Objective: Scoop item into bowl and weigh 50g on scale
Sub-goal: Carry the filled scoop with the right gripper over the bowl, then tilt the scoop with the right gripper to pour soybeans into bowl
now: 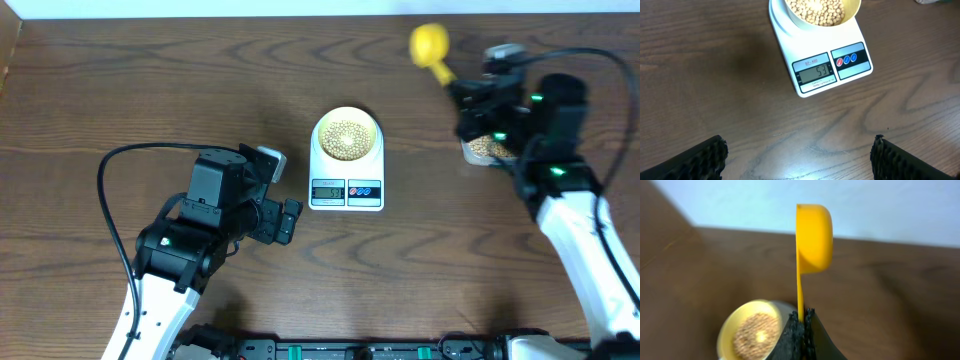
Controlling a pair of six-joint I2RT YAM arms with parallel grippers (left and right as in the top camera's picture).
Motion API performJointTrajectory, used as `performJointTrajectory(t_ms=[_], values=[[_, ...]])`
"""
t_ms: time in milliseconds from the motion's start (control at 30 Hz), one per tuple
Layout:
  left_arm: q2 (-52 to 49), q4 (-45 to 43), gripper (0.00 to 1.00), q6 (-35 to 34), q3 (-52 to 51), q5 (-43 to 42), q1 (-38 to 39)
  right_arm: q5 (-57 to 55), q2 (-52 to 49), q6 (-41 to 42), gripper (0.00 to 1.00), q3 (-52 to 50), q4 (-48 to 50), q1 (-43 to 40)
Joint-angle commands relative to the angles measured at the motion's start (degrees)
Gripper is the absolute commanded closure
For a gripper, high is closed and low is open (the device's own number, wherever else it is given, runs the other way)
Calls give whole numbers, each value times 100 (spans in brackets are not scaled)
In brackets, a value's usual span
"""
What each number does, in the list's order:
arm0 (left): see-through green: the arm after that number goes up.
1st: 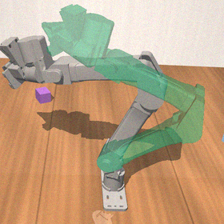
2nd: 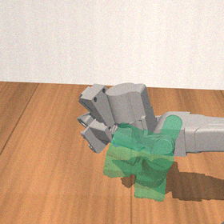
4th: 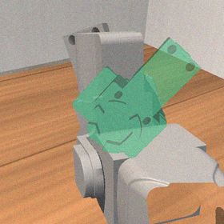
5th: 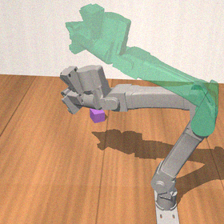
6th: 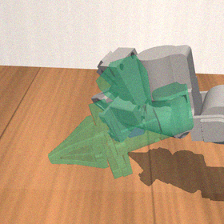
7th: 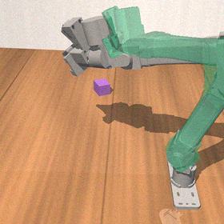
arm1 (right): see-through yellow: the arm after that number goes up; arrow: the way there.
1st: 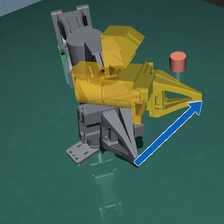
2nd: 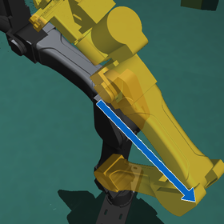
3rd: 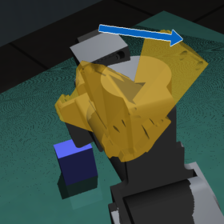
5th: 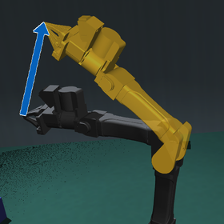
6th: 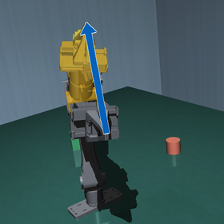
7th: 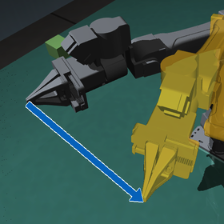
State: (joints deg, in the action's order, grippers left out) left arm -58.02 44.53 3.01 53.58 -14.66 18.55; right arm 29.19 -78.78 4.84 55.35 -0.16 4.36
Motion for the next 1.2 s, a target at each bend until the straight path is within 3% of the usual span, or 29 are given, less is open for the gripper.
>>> performJointTrajectory(t_ms=[0,267,533,1167], values=[[4,-9,6,11,-13,59,13,293,-317,35,99,9,61,555],[4,-9,7,11,-13,59,13,173,-649,-1244,99,9,-57,1333],[4,-9,6,11,-13,59,13,-249,-857,-1676,99,9,-708,1449],[4,-9,6,11,-13,59,13,-962,-1038,-2575,99,9,-955,1749]])
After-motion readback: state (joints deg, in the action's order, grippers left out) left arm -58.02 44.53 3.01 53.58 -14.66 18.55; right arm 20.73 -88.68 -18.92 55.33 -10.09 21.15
